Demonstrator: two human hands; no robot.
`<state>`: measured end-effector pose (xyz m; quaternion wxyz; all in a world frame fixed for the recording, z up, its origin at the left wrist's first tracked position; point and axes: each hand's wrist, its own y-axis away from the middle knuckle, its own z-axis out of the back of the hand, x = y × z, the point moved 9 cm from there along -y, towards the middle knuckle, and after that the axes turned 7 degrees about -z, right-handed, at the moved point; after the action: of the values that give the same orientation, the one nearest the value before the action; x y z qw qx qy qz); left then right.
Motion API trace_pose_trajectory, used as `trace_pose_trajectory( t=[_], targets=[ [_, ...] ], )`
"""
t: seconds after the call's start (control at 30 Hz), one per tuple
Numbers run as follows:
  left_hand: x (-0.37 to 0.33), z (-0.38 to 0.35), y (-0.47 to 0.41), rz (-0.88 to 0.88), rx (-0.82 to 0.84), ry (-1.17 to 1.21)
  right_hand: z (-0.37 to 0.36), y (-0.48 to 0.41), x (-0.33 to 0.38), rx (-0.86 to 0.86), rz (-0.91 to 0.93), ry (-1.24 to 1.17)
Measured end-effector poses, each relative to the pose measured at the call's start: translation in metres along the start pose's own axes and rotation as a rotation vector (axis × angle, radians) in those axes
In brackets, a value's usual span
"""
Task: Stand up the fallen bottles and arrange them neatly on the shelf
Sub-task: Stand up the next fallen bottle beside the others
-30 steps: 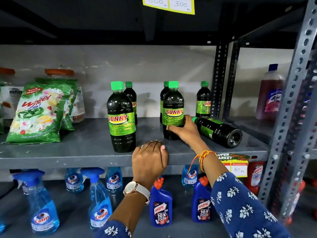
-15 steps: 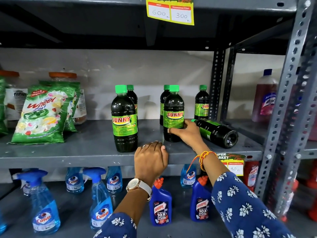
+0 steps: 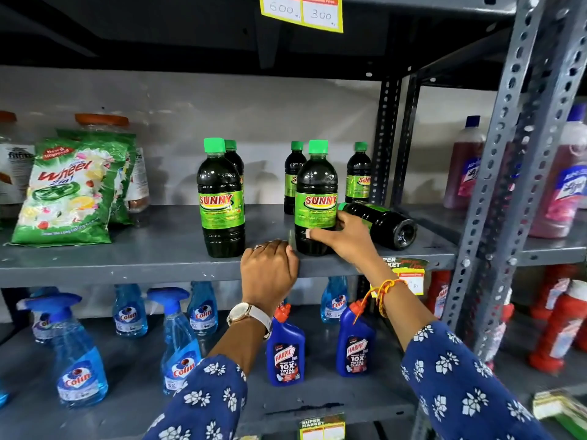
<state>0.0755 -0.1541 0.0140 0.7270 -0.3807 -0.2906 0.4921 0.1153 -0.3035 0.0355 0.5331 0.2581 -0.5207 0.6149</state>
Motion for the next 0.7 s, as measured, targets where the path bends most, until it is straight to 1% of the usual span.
trace_pose_trajectory(
  t=[0.27,0.43,0.6,0.7],
  targets=[
    [-0.0017,0.004,-0.0005,-0.008,-0.023,-0.001,0.0007,0.0025,0.0023,0.0,0.025,-0.005],
    [-0.0016,0.004,0.0008,-0.014,-0.043,-0.007,-0.0017,0.0017,0.0005,0.028,0.057,0.008],
    [-0.0008,-0.0003,0.0,-0.004,-0.011,-0.037,-0.0008,0.0004,0.0013,0.015,0.073,0.021],
    [-0.0037,-0.0005,0.0004,-0.025,-0.014,-0.022,-0.0026,0.0028,-0.0004,0.048,0.057,0.014]
  ],
)
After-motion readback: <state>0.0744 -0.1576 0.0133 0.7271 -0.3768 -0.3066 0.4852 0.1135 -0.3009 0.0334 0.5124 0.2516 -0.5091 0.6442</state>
